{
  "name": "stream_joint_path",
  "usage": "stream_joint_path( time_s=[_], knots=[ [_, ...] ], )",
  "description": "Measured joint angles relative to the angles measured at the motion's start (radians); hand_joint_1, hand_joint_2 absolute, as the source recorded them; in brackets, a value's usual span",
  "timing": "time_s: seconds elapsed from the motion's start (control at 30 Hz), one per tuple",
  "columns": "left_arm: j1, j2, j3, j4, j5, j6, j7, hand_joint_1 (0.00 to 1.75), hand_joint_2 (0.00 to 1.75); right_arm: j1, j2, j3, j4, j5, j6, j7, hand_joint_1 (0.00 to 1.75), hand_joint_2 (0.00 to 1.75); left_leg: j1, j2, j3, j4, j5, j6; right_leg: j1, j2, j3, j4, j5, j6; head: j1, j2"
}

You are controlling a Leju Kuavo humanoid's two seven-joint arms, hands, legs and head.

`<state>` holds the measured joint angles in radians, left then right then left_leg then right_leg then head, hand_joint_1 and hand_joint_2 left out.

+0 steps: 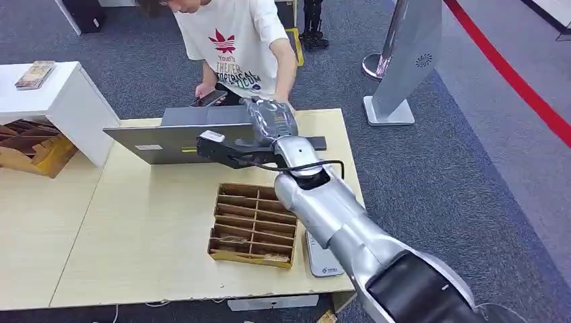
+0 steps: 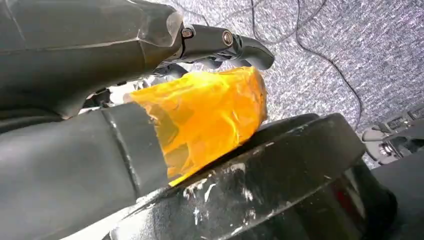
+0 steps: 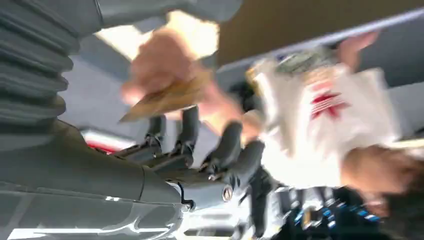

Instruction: Pass the card to the sensor for recognition and then transmit it.

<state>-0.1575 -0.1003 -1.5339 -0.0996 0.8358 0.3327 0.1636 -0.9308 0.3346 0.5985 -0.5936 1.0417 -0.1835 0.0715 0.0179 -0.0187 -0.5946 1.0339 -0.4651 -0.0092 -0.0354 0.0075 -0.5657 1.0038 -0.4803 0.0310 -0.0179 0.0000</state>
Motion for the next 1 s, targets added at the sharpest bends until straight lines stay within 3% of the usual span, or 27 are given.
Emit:
stream_joint_path(
  time_s=[0.13, 0.3, 0.37, 0.57, 0.67, 0.8, 1.0],
  knots=[
    [0.01, 0.0, 0.01, 0.0, 0.048, 0.011, -0.024, 0.0, 0.0, 0.082, 0.007, 0.036, -0.108, -0.236, 0.063, -0.091, 0.0, 0.0, 0.0, 0.0, 0.0, 0.0, 0.0, 0.0, 0.0, 0.0, 0.0, 0.0, 0.0, 0.0, 0.0, 0.0],
    [0.025, 0.0, 0.042, 0.0, 0.126, 0.024, -0.066, 0.0, 0.0, 0.269, 0.002, 0.063, -0.344, -0.64, 0.264, -0.168, 0.0, 0.0, 0.0, 0.0, 0.0, 0.0, -0.001, -0.001, 0.0, 0.0, -0.001, -0.001, -0.001, 0.0, 0.0, 0.0],
    [0.033, 0.0, 0.055, 0.0, 0.146, 0.024, -0.074, 0.0, 0.0, 0.352, -0.018, 0.078, -0.442, -0.759, 0.301, -0.185, 0.0, 0.0, 0.0, 0.0, 0.0, 0.0, -0.002, 0.0, 0.0, 0.0, -0.001, -0.001, -0.002, 0.0, 0.0, 0.0],
    [0.043, 0.0, 0.076, 0.0, 0.176, 0.032, -0.074, 0.0, 0.0, 0.527, -0.135, 0.112, -0.644, -1.058, 0.411, -0.231, 0.0, 0.0, 0.0, 0.0, 0.0, 0.0, -0.002, 0.0, 0.0, 0.0, -0.001, -0.001, -0.002, 0.0, 0.0, 0.0],
    [0.049, 0.002, 0.082, 0.0, 0.187, 0.035, -0.074, 0.0, 0.0, 0.593, -0.202, 0.128, -0.701, -1.211, 0.523, -0.229, 0.0, 0.0, 0.0, 0.0, -0.001, 0.0, -0.002, 0.0, 0.0, 0.0, -0.001, -0.001, -0.002, 0.0, 0.0, 0.0],
    [0.051, 0.005, 0.082, 0.0, 0.182, 0.038, -0.074, 0.0, 0.0, 0.657, -0.28, 0.159, -0.726, -1.389, 0.675, -0.229, 0.0, 0.0, 0.0, 0.0, -0.001, 0.0, -0.002, 0.0, 0.0, 0.0, -0.001, -0.001, -0.002, 0.0, 0.0, 0.0],
    [0.051, 0.003, 0.082, 0.0, 0.161, 0.056, -0.069, 0.0, 0.0, 0.7, -0.325, 0.191, -0.722, -1.552, 0.779, -0.213, 0.0, 0.0, 0.0, 0.001, 0.0, 0.0, -0.003, -0.001, 0.0, 0.0, -0.001, -0.001, -0.002, 0.0, 0.0, 0.0]
  ],
)
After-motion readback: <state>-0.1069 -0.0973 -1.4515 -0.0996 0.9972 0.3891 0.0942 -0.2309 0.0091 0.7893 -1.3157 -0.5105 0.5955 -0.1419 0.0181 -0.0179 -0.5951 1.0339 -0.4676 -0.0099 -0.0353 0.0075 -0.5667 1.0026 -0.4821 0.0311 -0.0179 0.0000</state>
